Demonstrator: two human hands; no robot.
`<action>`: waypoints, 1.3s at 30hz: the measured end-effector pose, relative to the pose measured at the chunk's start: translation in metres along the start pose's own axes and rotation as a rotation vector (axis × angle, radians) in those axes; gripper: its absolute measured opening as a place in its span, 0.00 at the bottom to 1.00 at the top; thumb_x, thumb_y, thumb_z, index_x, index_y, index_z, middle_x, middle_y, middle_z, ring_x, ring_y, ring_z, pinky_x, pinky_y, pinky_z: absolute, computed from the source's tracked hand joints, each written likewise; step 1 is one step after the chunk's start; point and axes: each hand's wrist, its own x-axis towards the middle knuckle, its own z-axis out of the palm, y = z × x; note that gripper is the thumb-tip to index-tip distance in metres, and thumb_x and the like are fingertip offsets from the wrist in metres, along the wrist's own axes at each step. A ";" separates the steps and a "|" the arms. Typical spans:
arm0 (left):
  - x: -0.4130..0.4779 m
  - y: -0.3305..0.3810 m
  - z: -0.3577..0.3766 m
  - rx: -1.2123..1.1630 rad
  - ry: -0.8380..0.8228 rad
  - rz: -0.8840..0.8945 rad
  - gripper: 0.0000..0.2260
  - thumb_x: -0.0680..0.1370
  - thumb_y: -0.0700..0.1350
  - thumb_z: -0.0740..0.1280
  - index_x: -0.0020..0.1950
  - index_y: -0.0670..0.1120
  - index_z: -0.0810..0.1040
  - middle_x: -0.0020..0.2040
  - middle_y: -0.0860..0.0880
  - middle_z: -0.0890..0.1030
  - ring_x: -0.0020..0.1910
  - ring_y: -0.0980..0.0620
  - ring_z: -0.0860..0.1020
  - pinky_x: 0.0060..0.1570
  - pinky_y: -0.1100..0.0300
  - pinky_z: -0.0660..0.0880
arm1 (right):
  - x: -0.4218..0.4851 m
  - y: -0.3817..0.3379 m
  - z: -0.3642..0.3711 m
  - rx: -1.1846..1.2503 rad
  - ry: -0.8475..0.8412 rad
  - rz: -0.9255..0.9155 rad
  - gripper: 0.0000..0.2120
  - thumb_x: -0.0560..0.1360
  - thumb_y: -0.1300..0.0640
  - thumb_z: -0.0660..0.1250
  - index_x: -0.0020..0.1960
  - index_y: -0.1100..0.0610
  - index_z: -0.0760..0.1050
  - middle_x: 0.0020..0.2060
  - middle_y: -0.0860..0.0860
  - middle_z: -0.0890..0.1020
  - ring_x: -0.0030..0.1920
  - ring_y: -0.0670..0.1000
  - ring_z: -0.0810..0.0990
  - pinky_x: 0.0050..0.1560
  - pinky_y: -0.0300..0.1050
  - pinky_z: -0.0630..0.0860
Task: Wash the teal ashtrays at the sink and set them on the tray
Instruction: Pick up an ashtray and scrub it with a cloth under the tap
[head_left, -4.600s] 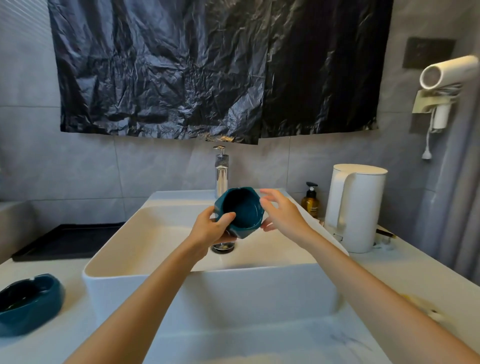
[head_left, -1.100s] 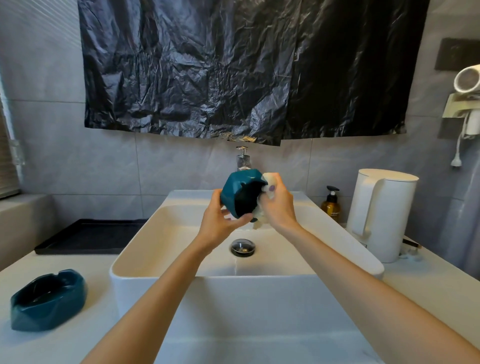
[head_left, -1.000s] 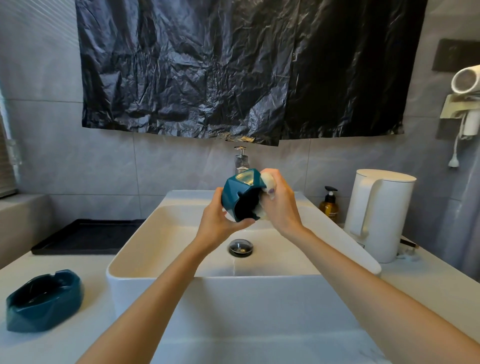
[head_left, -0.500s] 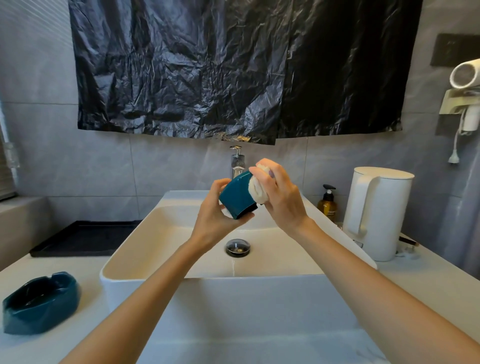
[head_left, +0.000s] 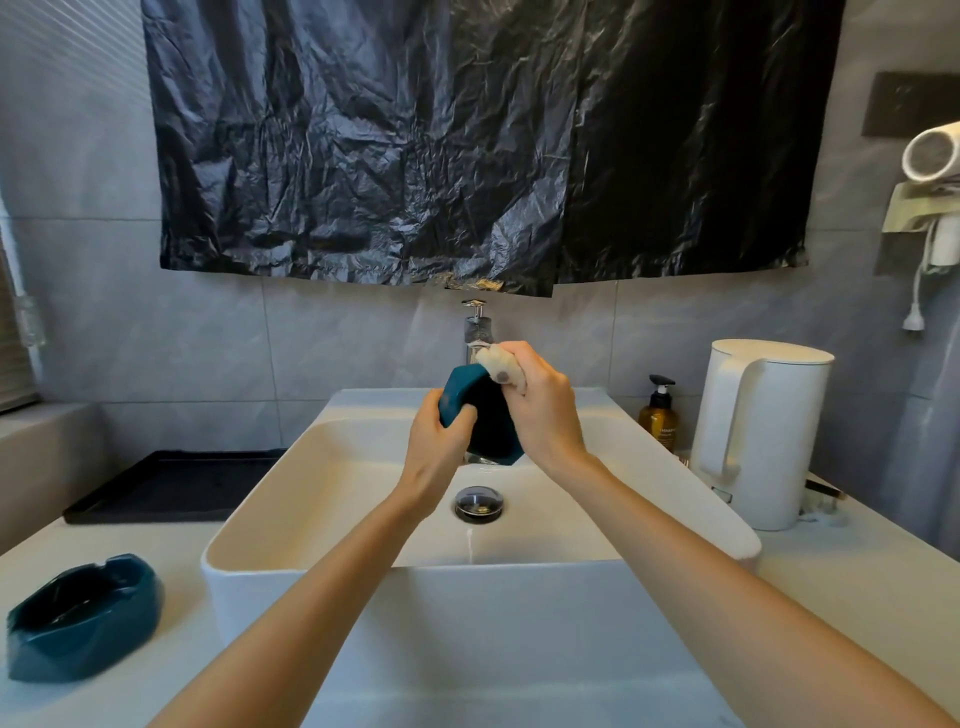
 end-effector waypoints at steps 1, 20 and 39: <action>0.000 -0.001 0.001 -0.045 0.000 -0.048 0.08 0.78 0.43 0.60 0.56 0.44 0.71 0.52 0.42 0.76 0.52 0.45 0.77 0.48 0.47 0.80 | -0.002 -0.001 0.004 0.039 0.017 0.068 0.11 0.78 0.61 0.63 0.59 0.52 0.75 0.50 0.51 0.81 0.48 0.51 0.77 0.44 0.47 0.75; 0.008 -0.001 -0.018 -0.371 -0.061 -0.513 0.20 0.76 0.58 0.65 0.61 0.48 0.70 0.58 0.44 0.75 0.58 0.41 0.75 0.49 0.45 0.80 | 0.013 -0.017 -0.034 -0.147 -0.033 0.129 0.11 0.70 0.49 0.74 0.47 0.55 0.78 0.48 0.50 0.65 0.44 0.46 0.69 0.37 0.35 0.71; 0.011 -0.008 -0.016 -0.162 -0.106 -0.404 0.13 0.81 0.52 0.59 0.61 0.47 0.68 0.55 0.43 0.75 0.53 0.44 0.77 0.47 0.48 0.80 | -0.005 -0.023 -0.001 -0.338 -0.762 -0.056 0.15 0.80 0.61 0.54 0.62 0.59 0.75 0.55 0.57 0.79 0.55 0.57 0.76 0.55 0.49 0.73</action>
